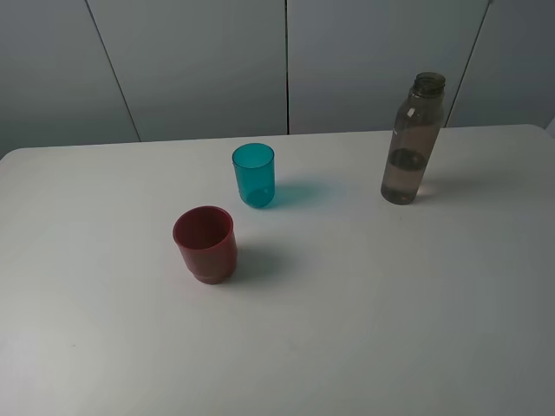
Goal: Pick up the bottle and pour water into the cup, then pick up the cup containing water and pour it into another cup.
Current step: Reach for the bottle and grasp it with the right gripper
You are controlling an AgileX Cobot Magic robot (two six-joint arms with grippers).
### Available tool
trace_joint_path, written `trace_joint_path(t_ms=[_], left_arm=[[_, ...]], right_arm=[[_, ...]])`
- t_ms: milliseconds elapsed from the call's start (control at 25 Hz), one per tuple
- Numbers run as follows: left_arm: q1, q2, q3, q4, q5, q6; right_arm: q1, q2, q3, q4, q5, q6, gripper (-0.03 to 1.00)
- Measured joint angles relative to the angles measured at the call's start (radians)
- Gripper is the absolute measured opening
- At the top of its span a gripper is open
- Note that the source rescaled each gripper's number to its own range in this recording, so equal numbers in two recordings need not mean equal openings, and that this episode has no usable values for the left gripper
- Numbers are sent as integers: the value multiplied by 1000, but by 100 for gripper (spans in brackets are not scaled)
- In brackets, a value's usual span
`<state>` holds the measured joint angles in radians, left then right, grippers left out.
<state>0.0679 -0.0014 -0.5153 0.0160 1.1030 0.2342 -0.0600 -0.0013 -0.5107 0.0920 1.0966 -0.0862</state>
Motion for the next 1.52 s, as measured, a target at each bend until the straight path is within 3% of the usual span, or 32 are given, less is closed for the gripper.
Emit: trace_joint_path(t_ms=[800,1040,1200,1360,1520], left_arm=[[0,0,0,0,0,0],[0,0,0,0,0,0],[0,0,0,0,0,0],[0,0,0,0,0,0],[0,0,0,0,0,0]], right_arm=[[0,0,-5,5,-5,0,100],[0,102,-114,9,-139,0,100],[0,300,-175,9,-253,0,100],[0,491,-189,71,-399,0,100],[0,678,-191,104,-471,-39,100]])
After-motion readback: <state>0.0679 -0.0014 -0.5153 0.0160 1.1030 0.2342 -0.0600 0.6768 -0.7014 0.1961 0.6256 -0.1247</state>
